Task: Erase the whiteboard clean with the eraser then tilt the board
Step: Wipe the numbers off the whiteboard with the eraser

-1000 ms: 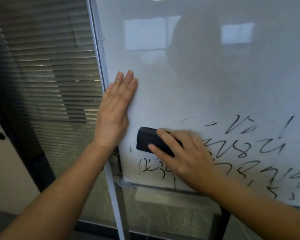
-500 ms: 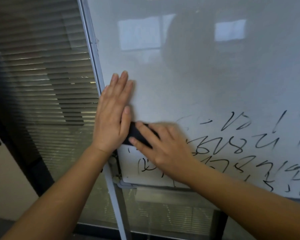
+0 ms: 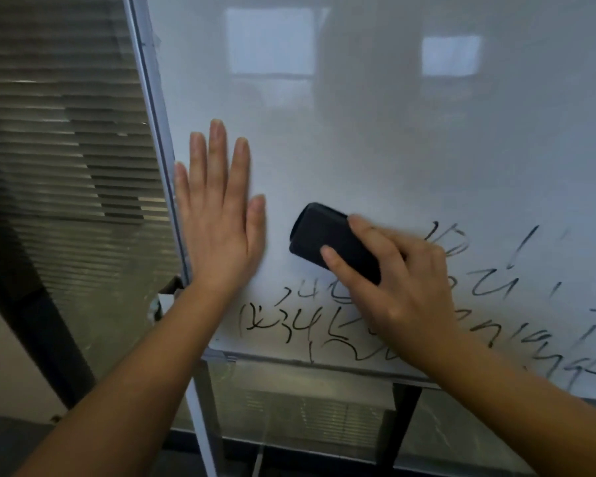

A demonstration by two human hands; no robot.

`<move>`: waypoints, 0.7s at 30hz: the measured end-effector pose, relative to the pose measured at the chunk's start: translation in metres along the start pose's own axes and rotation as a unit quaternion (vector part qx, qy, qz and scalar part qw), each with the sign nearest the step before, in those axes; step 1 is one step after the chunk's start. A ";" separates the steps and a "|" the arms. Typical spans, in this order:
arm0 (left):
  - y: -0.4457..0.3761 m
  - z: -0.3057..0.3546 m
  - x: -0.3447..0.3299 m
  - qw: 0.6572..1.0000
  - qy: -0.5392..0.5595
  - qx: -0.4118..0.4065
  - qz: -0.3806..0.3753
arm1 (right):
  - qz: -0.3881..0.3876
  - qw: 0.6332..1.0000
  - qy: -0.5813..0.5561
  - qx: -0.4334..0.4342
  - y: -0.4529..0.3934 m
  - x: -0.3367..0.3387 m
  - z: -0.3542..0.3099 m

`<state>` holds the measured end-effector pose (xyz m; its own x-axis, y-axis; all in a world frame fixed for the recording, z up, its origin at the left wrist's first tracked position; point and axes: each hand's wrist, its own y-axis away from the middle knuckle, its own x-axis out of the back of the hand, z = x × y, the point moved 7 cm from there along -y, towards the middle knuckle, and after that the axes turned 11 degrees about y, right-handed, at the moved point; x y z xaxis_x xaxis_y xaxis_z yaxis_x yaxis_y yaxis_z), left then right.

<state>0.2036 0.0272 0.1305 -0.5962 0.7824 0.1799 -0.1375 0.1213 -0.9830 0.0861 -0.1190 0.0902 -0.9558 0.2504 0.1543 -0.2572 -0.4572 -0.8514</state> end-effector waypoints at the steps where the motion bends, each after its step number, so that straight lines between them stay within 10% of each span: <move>1: 0.000 -0.001 0.000 1.000 -0.004 -0.001 0.001 | -0.009 1.000 -0.011 0.020 0.005 0.000 -0.003; 21: -0.021 0.077 -0.031 0.999 -0.019 -0.048 -0.012 | 0.029 0.989 0.030 -0.145 -0.001 0.028 0.064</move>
<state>0.1641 -0.0460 0.1486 -0.6228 0.7556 0.2029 -0.0761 0.1996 -0.9769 0.0509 -0.1659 0.1271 -0.9552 0.2853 0.0786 -0.1425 -0.2108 -0.9671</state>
